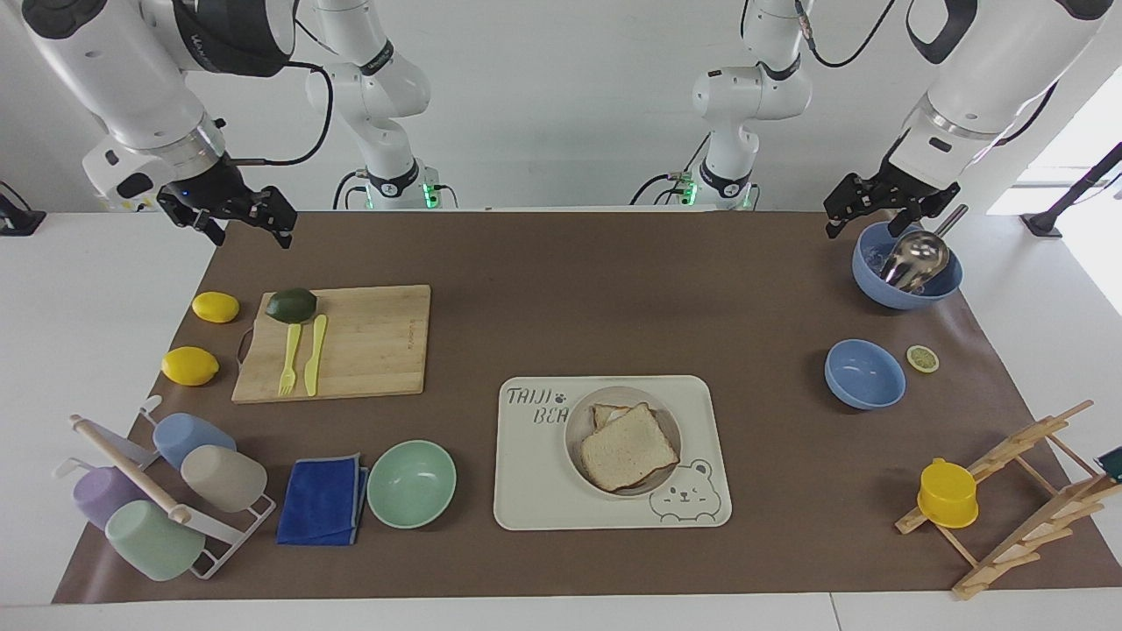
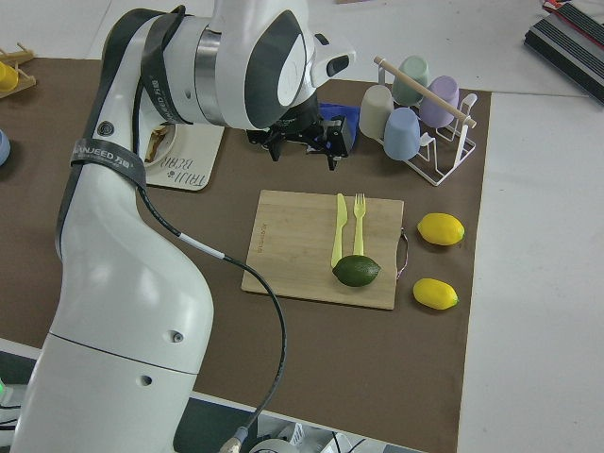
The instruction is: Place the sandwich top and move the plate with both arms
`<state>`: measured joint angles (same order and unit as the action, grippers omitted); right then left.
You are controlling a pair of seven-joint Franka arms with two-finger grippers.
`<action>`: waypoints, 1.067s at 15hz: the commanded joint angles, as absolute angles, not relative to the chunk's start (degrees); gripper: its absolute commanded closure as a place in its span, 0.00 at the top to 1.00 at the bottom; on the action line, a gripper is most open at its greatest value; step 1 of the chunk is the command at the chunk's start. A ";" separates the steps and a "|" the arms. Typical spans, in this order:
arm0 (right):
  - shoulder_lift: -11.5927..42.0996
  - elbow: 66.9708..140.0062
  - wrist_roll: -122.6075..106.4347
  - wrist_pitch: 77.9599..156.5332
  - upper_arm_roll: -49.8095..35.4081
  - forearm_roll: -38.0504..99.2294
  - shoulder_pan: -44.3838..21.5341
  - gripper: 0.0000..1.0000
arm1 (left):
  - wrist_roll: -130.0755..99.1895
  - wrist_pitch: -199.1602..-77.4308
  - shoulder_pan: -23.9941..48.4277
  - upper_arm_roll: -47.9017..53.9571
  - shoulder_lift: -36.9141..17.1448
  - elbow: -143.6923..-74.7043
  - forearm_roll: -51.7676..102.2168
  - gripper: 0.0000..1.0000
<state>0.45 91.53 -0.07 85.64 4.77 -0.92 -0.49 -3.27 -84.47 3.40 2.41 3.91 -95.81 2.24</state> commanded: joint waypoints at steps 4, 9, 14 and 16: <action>-0.53 92.37 0.79 85.25 4.57 -0.88 -0.35 1.00 | -4.48 -86.33 5.18 0.62 2.75 -95.14 1.76 1.00; -0.53 92.37 0.79 85.25 4.57 -0.88 -0.35 1.00 | -4.48 -82.18 3.78 1.49 -0.18 -88.24 2.81 1.00; -0.53 92.37 0.79 85.25 4.57 -0.88 -0.35 1.00 | -4.31 -81.91 0.45 4.30 0.44 -88.94 2.90 1.00; -0.53 92.29 0.79 85.25 4.57 -0.88 -0.35 1.00 | -4.39 -82.00 0.79 4.22 0.53 -89.38 2.81 1.00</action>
